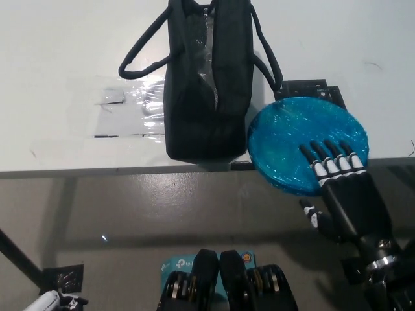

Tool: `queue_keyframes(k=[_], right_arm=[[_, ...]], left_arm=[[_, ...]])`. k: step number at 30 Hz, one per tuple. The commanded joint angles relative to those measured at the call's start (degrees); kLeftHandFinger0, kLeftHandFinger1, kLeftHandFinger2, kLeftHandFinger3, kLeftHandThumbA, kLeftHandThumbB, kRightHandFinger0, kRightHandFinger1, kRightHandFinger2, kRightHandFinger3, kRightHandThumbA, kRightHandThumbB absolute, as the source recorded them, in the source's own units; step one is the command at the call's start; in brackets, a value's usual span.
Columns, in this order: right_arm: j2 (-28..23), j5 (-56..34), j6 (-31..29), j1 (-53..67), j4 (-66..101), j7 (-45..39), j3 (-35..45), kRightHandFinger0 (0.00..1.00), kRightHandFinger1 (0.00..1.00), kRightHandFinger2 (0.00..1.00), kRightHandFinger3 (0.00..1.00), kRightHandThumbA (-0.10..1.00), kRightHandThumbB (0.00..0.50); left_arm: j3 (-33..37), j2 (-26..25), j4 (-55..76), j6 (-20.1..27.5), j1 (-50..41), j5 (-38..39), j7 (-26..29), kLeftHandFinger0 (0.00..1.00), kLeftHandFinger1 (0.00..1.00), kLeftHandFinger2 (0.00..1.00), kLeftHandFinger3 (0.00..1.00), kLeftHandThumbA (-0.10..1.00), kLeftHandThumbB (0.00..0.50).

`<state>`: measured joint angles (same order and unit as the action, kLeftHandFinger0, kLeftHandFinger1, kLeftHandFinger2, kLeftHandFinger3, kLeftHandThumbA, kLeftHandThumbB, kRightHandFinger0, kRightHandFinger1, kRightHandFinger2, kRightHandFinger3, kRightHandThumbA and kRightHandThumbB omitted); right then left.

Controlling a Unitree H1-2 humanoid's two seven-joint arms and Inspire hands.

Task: The robot uses its right hand to pick up a stack of plates kept in the middle of the desk and put it inside a bag kept next to it

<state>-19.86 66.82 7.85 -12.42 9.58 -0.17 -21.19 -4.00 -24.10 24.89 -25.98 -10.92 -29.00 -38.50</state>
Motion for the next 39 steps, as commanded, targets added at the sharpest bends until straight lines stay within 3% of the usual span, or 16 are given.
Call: queue_keyframes(k=[1,18,26,32,39], right_arm=[[-1.3,1.3,-0.4,-3.0,-0.9,-1.1,1.1,1.00,1.00,1.00,1.00,0.66,0.500],[2.2,0.4,1.8,-1.6,-3.3,-4.2,0.3,1.00,1.00,1.00,1.00,0.64,0.500],[-0.9,0.7,2.4,-1.0,1.8,-11.9,1.7,1.00,1.00,1.00,1.00,0.58,0.500],[-3.4,0.6,1.8,-1.7,2.2,-13.3,3.1,1.00,1.00,1.00,1.00,0.58,0.500],[-2.8,1.0,2.5,-3.0,-0.1,-13.0,4.0,1.00,1.00,1.00,1.00,0.54,0.500]], left_arm=[[-0.8,-0.4,2.0,-0.9,0.4,-1.2,-1.9,0.77,0.76,0.81,0.91,-0.10,0.000],[0.4,-1.7,2.3,-0.9,1.8,-1.4,-4.3,0.77,0.78,0.84,0.94,-0.10,0.000],[0.1,-1.5,2.8,-0.9,1.1,-0.9,-3.8,0.76,0.75,0.81,0.92,-0.10,0.000],[0.4,-1.5,2.6,-0.9,0.5,0.1,-2.9,0.77,0.75,0.80,0.89,-0.10,0.000],[-0.3,-1.1,2.3,-0.9,1.0,0.6,-3.1,0.78,0.78,0.82,0.88,-0.10,0.000]])
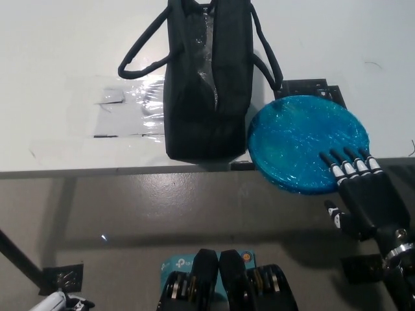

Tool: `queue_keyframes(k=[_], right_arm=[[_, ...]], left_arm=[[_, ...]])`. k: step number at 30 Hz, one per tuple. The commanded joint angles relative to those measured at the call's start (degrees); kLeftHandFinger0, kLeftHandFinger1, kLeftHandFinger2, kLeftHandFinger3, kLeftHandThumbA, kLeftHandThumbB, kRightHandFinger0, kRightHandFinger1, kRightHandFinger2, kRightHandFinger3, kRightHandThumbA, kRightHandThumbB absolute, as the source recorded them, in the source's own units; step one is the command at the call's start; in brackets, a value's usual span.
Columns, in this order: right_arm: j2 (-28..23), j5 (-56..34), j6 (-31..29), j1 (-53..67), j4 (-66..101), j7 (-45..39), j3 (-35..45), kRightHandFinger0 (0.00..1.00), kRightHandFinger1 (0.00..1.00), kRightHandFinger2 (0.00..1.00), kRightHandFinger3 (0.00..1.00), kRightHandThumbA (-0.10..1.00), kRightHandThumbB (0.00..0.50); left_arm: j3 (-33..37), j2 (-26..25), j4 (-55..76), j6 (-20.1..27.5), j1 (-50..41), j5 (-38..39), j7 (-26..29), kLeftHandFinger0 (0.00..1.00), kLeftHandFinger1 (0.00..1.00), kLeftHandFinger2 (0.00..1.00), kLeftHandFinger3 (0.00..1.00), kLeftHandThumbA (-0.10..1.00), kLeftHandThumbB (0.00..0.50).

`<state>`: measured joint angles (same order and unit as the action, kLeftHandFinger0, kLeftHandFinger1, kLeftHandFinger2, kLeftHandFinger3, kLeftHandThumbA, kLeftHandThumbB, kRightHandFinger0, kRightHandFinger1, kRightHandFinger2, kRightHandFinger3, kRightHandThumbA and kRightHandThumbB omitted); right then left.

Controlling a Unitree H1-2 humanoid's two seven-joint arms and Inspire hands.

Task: The robot uses its right hand to pick up a stack of plates kept in the middle of the desk and put it inside a bag kept next to it

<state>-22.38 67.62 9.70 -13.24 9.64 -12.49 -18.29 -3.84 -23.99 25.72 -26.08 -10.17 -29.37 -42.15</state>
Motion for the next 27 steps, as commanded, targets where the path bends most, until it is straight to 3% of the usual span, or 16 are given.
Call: queue_keyframes(k=[1,12,19,22,23,24,27], right_arm=[[0.4,0.3,1.0,-2.8,-3.1,0.8,1.0,1.00,1.00,1.00,1.00,0.50,0.500],[3.1,2.4,2.3,-4.4,-16.4,9.1,-0.7,1.00,1.00,1.00,1.00,0.51,0.500],[5.3,5.0,3.4,-7.2,-26.3,28.1,-0.9,1.00,1.00,1.00,1.00,0.41,0.500],[5.3,4.9,3.4,-7.2,-26.7,29.3,-1.0,1.00,1.00,1.00,1.00,0.41,0.500],[5.0,4.8,1.2,-7.5,-27.2,34.7,-1.3,1.00,1.00,1.00,1.00,0.39,0.473],[4.2,4.8,-3.8,-8.7,-28.6,46.0,-2.3,1.00,1.00,1.00,1.00,0.33,0.467],[3.9,4.9,-4.9,-9.5,-29.3,49.4,-3.1,1.00,1.00,1.00,1.00,0.32,0.462]], left_arm=[[0.0,-1.7,1.4,-0.9,0.5,1.4,1.2,0.77,0.77,0.81,0.86,-0.10,0.000],[-0.9,-0.3,1.4,-0.9,0.5,-0.3,-0.6,0.79,0.78,0.82,0.89,-0.10,0.000],[-0.1,-1.0,1.8,-0.9,0.3,1.0,0.9,0.77,0.76,0.80,0.86,-0.10,0.000],[-0.1,-1.0,1.9,-0.9,0.1,1.0,1.0,0.77,0.76,0.80,0.86,-0.10,0.000],[0.0,-1.0,1.7,-0.9,0.0,1.4,1.3,0.76,0.75,0.79,0.85,-0.10,0.000],[-0.1,-0.7,1.3,-0.9,-0.3,1.7,1.8,0.76,0.76,0.80,0.85,-0.10,0.000],[0.1,-0.8,1.2,-0.9,-0.3,1.3,2.2,0.78,0.77,0.81,0.86,-0.10,0.000]])
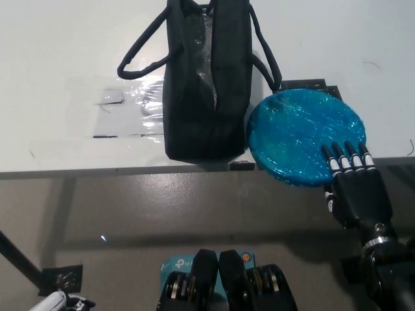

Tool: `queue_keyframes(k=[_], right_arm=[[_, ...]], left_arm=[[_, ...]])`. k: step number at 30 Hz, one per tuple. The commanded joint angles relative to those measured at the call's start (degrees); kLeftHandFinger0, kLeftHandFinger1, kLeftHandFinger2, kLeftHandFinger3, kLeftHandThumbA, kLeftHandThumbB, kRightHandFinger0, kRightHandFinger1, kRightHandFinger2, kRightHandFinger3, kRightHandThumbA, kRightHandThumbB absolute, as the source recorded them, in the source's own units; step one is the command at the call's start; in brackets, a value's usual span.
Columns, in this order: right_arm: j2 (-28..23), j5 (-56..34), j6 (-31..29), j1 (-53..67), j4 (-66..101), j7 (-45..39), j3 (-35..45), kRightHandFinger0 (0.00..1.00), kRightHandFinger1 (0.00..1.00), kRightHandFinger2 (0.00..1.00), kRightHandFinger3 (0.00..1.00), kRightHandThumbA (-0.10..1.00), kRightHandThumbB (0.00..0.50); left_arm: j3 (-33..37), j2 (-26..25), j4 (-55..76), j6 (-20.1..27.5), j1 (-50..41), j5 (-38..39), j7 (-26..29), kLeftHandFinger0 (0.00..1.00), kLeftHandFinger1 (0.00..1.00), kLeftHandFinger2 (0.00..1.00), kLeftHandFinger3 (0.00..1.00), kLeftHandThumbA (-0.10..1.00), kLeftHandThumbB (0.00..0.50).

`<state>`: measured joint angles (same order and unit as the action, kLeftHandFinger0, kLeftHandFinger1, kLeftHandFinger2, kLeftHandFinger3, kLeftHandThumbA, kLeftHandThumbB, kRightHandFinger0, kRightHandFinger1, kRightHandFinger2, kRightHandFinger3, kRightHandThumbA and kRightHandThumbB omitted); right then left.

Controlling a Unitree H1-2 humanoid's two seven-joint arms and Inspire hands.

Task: The robot uses its right hand to pick up a stack of plates kept in the middle of the desk and put it inside a bag kept next to it

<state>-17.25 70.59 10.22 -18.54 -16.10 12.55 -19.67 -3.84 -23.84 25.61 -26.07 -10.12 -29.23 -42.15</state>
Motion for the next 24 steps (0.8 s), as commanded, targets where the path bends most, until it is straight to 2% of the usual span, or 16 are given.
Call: queue_keyframes(k=[1,4,5,8,9,10,11,13,14,15,16,17,19,20,22,24], right_arm=[[-1.2,1.9,-5.4,-4.2,-3.7,24.5,-1.8,1.00,1.00,1.00,1.00,0.32,0.463],[-2.7,-0.1,-13.6,-7.3,-4.3,29.5,-3.5,1.00,1.00,1.00,1.00,0.25,0.411],[-3.3,-0.5,-15.5,-7.9,-3.4,29.7,-3.8,1.00,1.00,1.00,1.00,0.31,0.331],[-3.4,-0.6,-15.6,-8.0,-3.7,30.3,-4.0,1.00,1.00,1.00,1.00,0.32,0.338],[-5.8,-2.2,-20.7,-8.5,-1.3,26.5,-5.1,0.07,0.13,0.34,1.00,-0.08,0.225],[-6.2,-2.1,-21.3,-8.7,-1.0,26.3,-5.5,0.00,0.01,0.14,1.00,-0.10,0.178],[-6.7,-1.8,-21.9,-8.8,-0.7,26.7,-5.9,0.00,0.00,0.01,1.00,-0.10,0.206],[-7.6,-1.4,-22.7,-8.9,-0.3,27.4,-6.6,0.00,0.00,0.00,0.81,-0.10,0.167],[-7.6,-1.5,-22.7,-9.0,-0.4,27.6,-6.7,0.00,0.00,0.00,0.78,-0.10,0.163],[-8.2,-0.7,-23.4,-9.2,-1.0,30.5,-7.3,0.00,0.00,0.02,0.27,-0.10,0.200],[-8.6,-0.8,-24.4,-9.3,-1.5,32.1,-7.5,0.00,0.00,0.00,0.01,-0.10,0.126],[-8.7,-0.8,-24.8,-9.4,-1.7,32.9,-7.6,0.00,0.00,0.07,0.03,-0.10,0.150],[-8.7,-0.8,-24.9,-9.5,-1.8,33.2,-7.7,0.00,0.00,0.16,0.12,-0.10,0.337],[-8.8,-0.8,-25.0,-9.5,-1.9,33.3,-7.8,0.00,0.00,0.17,0.15,-0.10,0.388],[-8.7,-2.0,-25.7,-9.0,-1.0,31.9,-7.7,0.00,0.00,0.07,0.12,-0.10,0.496],[-8.9,-2.9,-26.3,-8.7,-0.5,30.6,-7.6,0.00,0.00,0.08,0.16,-0.10,0.500]], left_arm=[[0.1,-0.9,1.3,-0.9,-0.3,1.2,2.2,0.78,0.77,0.81,0.86,-0.10,0.000],[0.8,-1.5,1.2,-0.8,1.0,0.9,2.8,0.76,0.77,0.83,0.90,-0.10,0.000],[0.9,-1.6,1.2,0.1,1.0,0.9,3.1,0.75,0.76,0.82,0.87,-0.10,0.000],[1.0,-1.7,1.2,0.1,1.0,0.9,3.1,0.74,0.76,0.81,0.87,-0.10,0.000],[0.6,-2.0,0.9,-0.1,1.8,1.3,3.0,0.76,0.77,0.80,0.86,-0.10,0.000],[0.5,-2.0,0.9,-0.1,1.9,1.4,3.0,0.76,0.76,0.80,0.86,-0.10,0.000],[0.6,-2.0,0.9,-0.2,2.0,1.5,2.9,0.76,0.76,0.80,0.86,-0.10,0.000],[0.6,-2.1,0.9,-0.4,2.0,1.6,2.8,0.76,0.77,0.80,0.86,-0.10,0.000],[0.6,-2.1,0.9,-0.4,2.0,1.6,2.8,0.77,0.77,0.80,0.86,-0.10,0.000],[0.6,-2.0,1.4,-0.8,2.0,1.2,2.5,0.77,0.77,0.81,0.87,-0.10,0.000],[0.5,-1.9,1.2,-0.8,2.1,1.3,2.7,0.77,0.76,0.80,0.87,-0.10,0.000],[0.4,-1.7,1.0,-0.9,2.1,1.4,2.9,0.77,0.76,0.80,0.86,-0.10,0.000],[0.4,-1.7,1.0,-0.9,2.1,1.4,2.8,0.77,0.76,0.80,0.86,-0.10,0.000],[0.4,-1.7,1.0,-0.9,2.1,1.4,2.8,0.77,0.76,0.79,0.86,-0.10,0.000],[0.4,-2.6,0.8,-0.8,2.3,1.3,2.5,0.76,0.75,0.79,0.85,-0.10,0.000],[0.5,-2.7,0.8,-0.1,2.3,1.3,2.8,0.74,0.74,0.79,0.84,-0.10,0.000]])
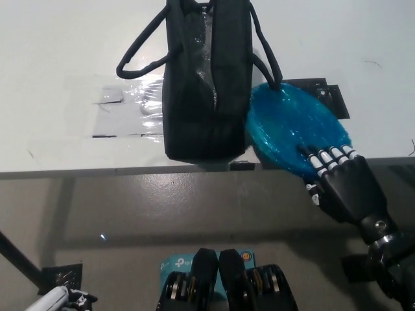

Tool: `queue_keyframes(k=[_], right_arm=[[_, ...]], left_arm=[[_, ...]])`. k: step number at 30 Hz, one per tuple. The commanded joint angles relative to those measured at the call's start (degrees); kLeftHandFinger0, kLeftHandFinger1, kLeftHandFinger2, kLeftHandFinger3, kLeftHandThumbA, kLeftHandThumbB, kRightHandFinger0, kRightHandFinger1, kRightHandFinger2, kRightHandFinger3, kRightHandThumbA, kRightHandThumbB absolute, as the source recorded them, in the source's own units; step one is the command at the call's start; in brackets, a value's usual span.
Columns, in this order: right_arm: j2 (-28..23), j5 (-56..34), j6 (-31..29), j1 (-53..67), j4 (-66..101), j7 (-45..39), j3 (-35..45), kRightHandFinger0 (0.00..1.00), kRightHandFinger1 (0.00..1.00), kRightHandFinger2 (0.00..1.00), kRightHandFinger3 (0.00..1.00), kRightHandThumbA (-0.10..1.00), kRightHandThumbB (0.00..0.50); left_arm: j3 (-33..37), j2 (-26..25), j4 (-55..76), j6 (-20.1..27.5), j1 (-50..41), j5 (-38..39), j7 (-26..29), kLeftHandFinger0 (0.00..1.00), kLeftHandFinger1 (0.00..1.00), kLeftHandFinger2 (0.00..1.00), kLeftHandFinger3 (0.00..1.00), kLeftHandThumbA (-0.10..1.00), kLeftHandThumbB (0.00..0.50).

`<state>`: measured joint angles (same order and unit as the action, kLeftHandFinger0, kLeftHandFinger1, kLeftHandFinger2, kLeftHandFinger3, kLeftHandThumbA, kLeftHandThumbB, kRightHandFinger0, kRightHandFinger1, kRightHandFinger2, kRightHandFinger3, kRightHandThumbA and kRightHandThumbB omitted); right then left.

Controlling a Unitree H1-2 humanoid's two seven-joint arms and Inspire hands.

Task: The robot uses its right hand to pick up a stack of plates kept in the middle of the desk and put it inside a bag kept next to it

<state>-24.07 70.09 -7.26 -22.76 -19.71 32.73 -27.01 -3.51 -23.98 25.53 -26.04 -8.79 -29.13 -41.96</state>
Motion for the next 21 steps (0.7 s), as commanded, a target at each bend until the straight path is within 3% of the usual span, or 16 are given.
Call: queue_keyframes(k=[1,5,8,9,10,11,13,15,16,19,20,21], right_arm=[[-2.0,-2.4,-9.0,-4.5,3.0,10.5,-0.2,0.00,0.00,0.08,0.16,-0.10,0.500],[-2.4,-3.3,-10.4,-4.1,3.4,9.1,0.3,0.00,0.00,0.09,0.14,-0.10,0.476],[-2.3,-3.2,-10.8,-4.1,3.3,9.2,0.5,0.00,0.00,0.09,0.14,-0.10,0.475],[-1.7,-6.5,-11.3,-3.3,3.9,6.7,2.0,0.00,0.00,0.11,0.18,-0.10,0.495],[0.3,-15.7,-11.1,-1.4,5.3,0.8,5.5,0.00,0.00,0.12,0.19,-0.10,0.458],[1.0,-18.1,-9.7,-0.7,6.1,-1.6,6.8,0.00,0.00,0.12,0.14,-0.10,0.379],[1.3,-18.7,-9.3,-0.4,6.4,-2.8,7.6,0.00,0.00,0.11,0.04,-0.10,0.362],[1.6,-18.6,-9.6,-0.3,6.5,-3.3,8.1,0.00,0.00,0.11,0.03,-0.10,0.362],[6.8,-40.4,-2.9,2.6,11.4,-10.8,17.0,0.00,0.00,0.16,0.00,-0.10,0.334],[8.2,-45.4,-3.8,2.8,11.9,-11.1,19.4,0.00,0.00,0.22,0.01,-0.10,0.314],[10.2,-51.8,-1.9,3.0,13.6,-10.9,23.0,0.00,0.00,0.17,0.05,-0.10,0.233],[11.6,-56.5,-1.1,2.8,14.6,-10.5,25.6,0.00,0.00,0.10,0.03,-0.10,0.224]], left_arm=[[0.2,-2.6,0.8,-0.1,0.9,1.2,2.6,0.74,0.74,0.79,0.84,-0.10,0.000],[0.3,-2.7,1.0,-0.9,0.8,0.4,2.4,0.76,0.76,0.81,0.85,-0.10,0.000],[0.3,-2.7,1.0,-0.9,0.8,0.5,2.5,0.77,0.76,0.81,0.86,-0.10,0.000],[0.1,-2.4,1.0,-0.9,0.5,0.6,2.6,0.78,0.77,0.81,0.86,-0.10,0.000],[0.3,-2.7,1.1,-0.9,0.3,0.9,3.1,0.77,0.76,0.81,0.86,-0.10,0.000],[0.4,-2.8,1.1,-0.7,0.2,1.0,3.4,0.76,0.75,0.80,0.86,-0.10,0.000],[0.4,-2.8,1.1,-0.6,0.2,1.0,3.5,0.75,0.75,0.80,0.86,-0.10,0.000],[0.4,-2.8,1.1,-0.6,0.2,1.0,3.5,0.75,0.75,0.80,0.86,-0.10,0.000],[0.2,-2.7,0.9,-0.1,-0.1,1.4,3.8,0.75,0.75,0.79,0.86,-0.10,0.000],[0.2,-2.6,1.0,0.0,-0.1,1.2,3.9,0.73,0.73,0.78,0.85,-0.10,0.000],[0.3,-2.6,1.0,0.1,-0.1,1.1,3.9,0.73,0.73,0.78,0.85,-0.10,0.000],[0.5,-2.9,1.0,0.1,0.0,1.0,3.7,0.74,0.74,0.79,0.84,-0.09,0.000]])
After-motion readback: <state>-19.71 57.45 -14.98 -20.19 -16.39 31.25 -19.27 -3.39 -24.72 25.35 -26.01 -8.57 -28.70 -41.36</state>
